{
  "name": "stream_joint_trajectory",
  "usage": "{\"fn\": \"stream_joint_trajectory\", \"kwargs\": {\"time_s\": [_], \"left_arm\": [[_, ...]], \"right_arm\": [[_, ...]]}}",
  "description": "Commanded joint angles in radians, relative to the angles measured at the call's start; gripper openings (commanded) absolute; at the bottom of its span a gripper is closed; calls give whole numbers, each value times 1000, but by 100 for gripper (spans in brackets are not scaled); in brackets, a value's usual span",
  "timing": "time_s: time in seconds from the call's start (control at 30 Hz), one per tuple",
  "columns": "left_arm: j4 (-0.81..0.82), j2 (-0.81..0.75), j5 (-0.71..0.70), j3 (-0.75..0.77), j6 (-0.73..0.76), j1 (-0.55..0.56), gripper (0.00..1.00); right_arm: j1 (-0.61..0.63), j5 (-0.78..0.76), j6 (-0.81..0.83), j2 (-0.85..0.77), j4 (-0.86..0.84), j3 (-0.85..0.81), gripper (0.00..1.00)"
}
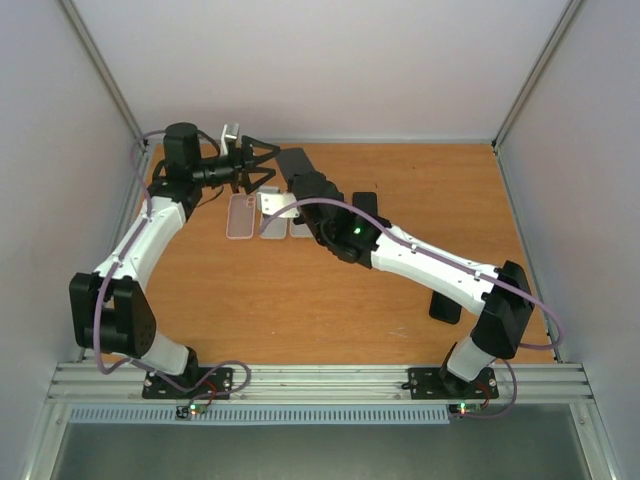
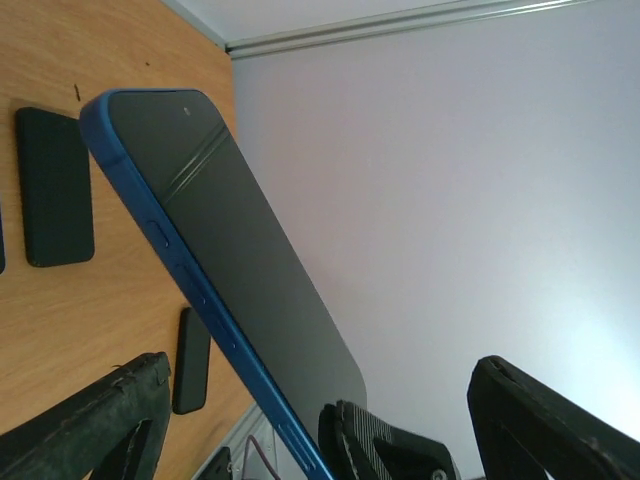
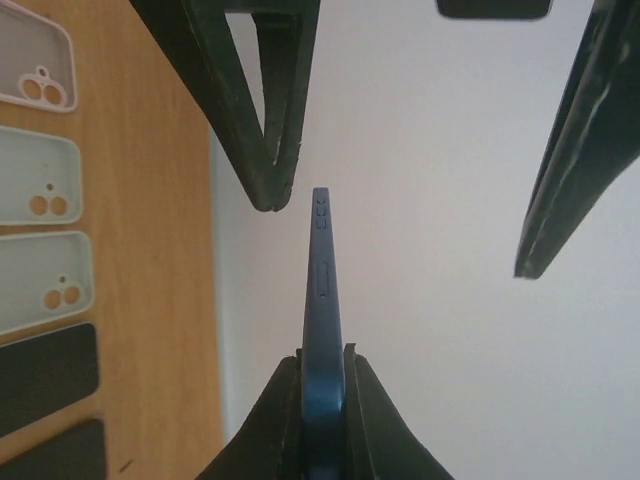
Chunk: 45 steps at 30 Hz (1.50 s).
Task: Take the phone out of the phone case
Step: Place the phone at the center of the board.
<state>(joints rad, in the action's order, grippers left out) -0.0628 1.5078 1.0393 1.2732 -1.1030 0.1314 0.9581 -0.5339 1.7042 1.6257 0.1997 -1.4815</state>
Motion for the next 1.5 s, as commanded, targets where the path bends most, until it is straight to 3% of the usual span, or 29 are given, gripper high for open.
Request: {"fn": "stream_joint_trajectory", "kwargs": {"time_s": [0.0,0.2,0.77,0.87,0.97,1.07,1.17,1.23,1.37,1.47], "left_arm": [[-31,-1,-13,6,58,5,81],[244,17,12,-47,-160,8,68],[353,26,5,-66,-270,10,13],[360,25,4,-65,-279,10,5],[364,23,0,-62,-279,10,2],[366,20,-2,-54,-271,8,0],[355,21,6,-27,-244,3,0],[334,20,10,-7,-205,-3,0],[259,19,25,38,-93,-7,0],[162,16,30,76,44,-8,0]], "right_arm": [[29,-56,129,-41,-239,43,1],[52,-67,176,-35,-342,76,1],[88,-66,331,-29,-623,199,2],[88,-68,322,-38,-609,207,12],[88,-66,313,-49,-602,219,36],[88,-61,299,-59,-595,234,47],[88,-60,228,-79,-500,240,66],[88,-56,129,-94,-384,232,75],[79,17,-211,-109,124,91,95],[56,135,-406,-104,377,-26,99]]}}
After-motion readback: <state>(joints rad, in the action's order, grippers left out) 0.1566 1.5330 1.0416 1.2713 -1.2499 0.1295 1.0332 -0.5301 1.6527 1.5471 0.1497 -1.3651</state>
